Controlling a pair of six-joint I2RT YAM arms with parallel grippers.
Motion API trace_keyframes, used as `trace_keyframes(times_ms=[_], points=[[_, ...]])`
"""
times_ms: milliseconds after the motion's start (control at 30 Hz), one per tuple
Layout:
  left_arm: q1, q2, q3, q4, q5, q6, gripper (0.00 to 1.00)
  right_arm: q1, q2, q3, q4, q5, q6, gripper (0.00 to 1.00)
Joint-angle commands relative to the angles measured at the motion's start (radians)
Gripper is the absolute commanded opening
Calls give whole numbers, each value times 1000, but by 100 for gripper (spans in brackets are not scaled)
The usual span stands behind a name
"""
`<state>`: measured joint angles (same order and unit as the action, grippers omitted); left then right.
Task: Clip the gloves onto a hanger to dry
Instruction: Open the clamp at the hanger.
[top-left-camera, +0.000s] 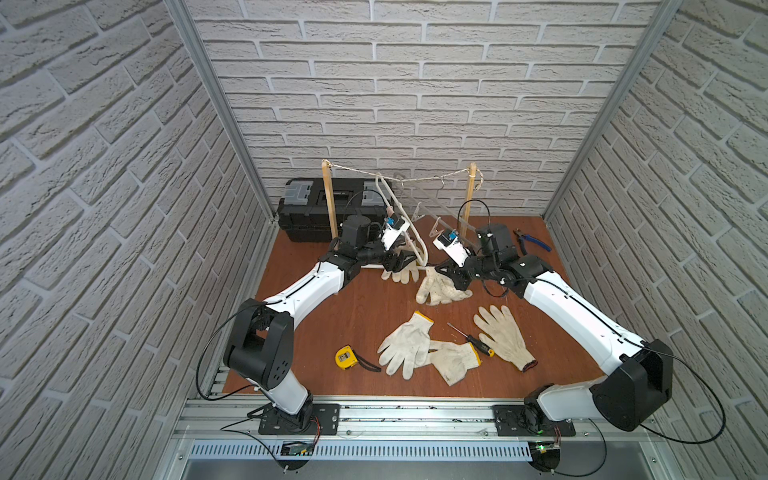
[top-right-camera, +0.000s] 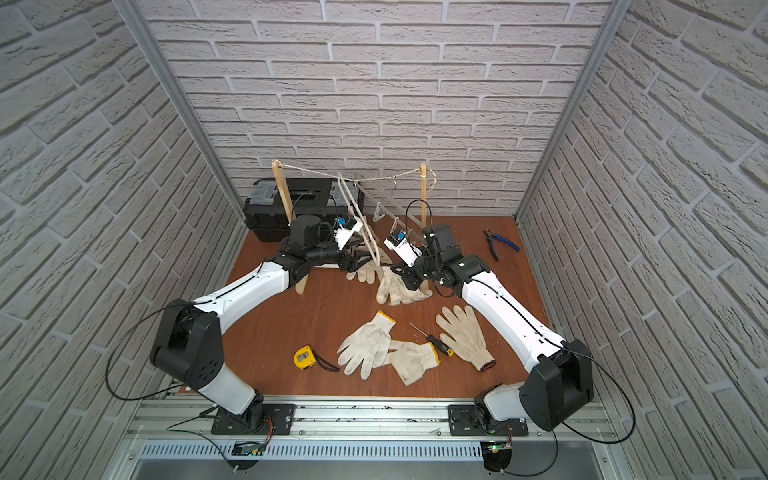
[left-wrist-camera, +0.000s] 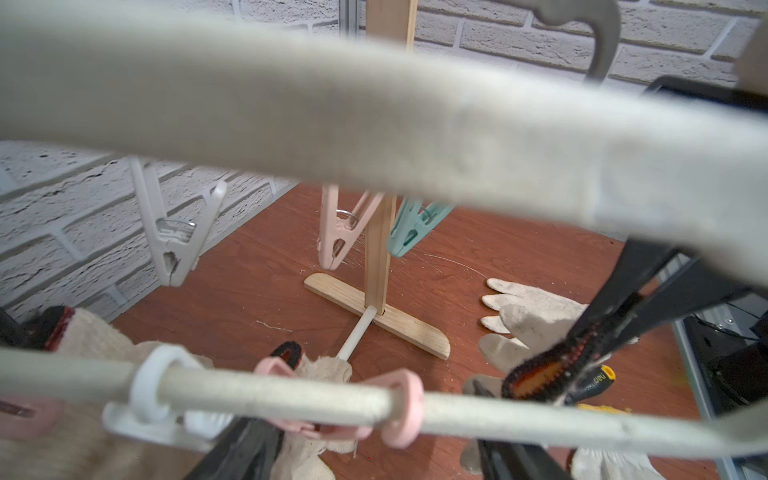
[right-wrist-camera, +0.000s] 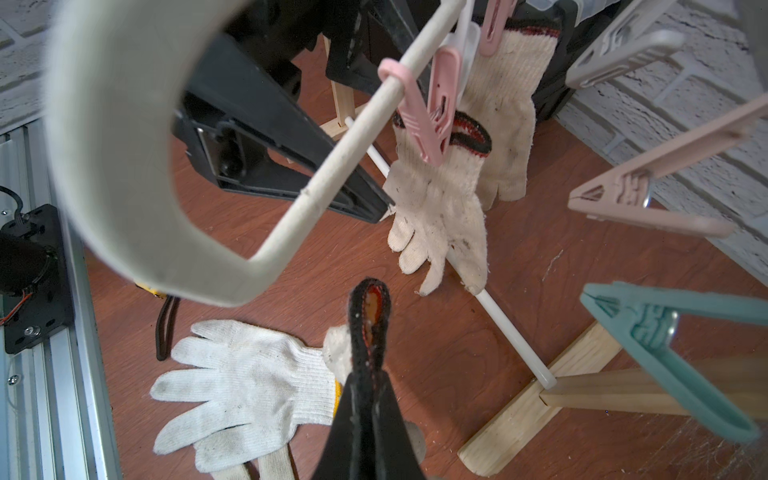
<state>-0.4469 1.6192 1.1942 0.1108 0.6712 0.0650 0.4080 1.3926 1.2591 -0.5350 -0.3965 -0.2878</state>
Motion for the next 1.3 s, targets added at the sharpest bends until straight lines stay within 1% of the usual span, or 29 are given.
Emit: trace_keyframes(times_ms=[0,233,400,733,1033,1267], points=[[7,22,35,29,22,34,75,7,-39,28,-2,-1,0,2],[6,10,35,60,37,70,75,9,-37,30,-3,1,-2,2],[7,7,40,61,37,84,73,11,-33,37,-7,2,-1,2],[7,15,53,73,34,103,57,12,-27,48,-16,2,-5,2],[7,31,48,128,3,81,56,19,-13,66,-28,-4,-7,2],[7,52,54,158,-26,67,48,32,-16,86,-52,19,-18,2]])
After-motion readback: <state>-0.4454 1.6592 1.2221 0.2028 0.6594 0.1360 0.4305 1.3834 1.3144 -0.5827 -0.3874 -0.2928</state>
